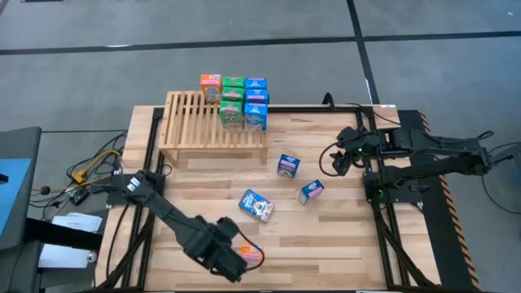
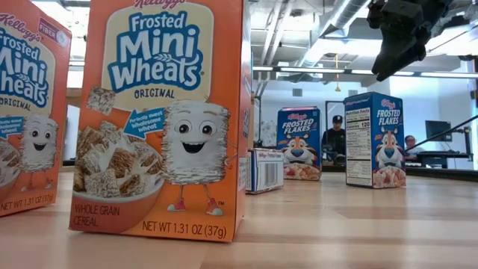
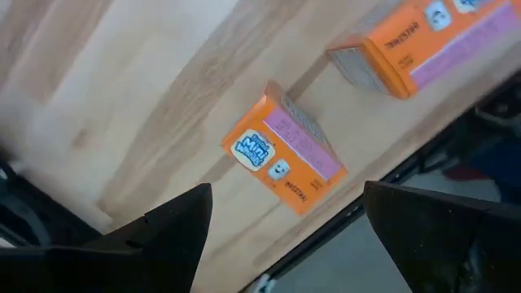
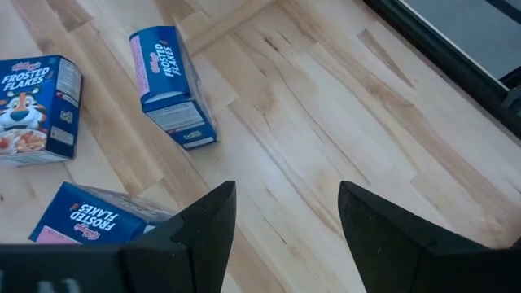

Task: Stack cereal on shelf
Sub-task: Put the left orange cereal box on the shelf aligned with the other orange cereal box

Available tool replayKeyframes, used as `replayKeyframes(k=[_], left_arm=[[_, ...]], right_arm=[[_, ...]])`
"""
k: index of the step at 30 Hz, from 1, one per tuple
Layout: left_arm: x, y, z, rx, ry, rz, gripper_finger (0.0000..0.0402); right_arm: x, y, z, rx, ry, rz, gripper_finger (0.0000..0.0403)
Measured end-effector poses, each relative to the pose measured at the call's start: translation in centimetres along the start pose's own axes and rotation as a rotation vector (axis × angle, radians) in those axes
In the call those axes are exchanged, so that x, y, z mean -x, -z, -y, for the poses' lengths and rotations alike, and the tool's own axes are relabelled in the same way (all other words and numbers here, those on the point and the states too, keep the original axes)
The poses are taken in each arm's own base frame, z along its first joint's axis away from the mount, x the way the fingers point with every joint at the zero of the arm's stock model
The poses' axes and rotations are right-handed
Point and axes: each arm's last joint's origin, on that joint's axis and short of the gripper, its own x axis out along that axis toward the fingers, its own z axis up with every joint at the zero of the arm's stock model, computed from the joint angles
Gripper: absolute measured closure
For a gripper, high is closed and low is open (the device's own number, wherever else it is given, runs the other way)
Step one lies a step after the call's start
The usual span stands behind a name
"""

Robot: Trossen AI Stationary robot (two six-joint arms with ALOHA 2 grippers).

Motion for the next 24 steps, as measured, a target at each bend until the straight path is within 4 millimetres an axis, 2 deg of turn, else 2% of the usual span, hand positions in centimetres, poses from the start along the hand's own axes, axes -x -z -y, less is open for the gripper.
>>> replayKeyframes(k=[8,15,24], left_arm=[[-1.2,1.7,1.1,0.267,0.001,0.048,0.0093],[-3.5,3.3,1.9,0.330,-0.084,0.038,0.0093],[-6.7,3.3,3.2,0.346,-0.123,0.070,0.0093]], right_arm=[[0.0,0.0,0.0,0.000,-0.001,-0.001,0.0163],[0.0,0.0,-0.1,0.022,-0.023,-0.010,0.0163],[0.2,0.3,-0.6,0.054,-0.053,-0.012,0.0163]])
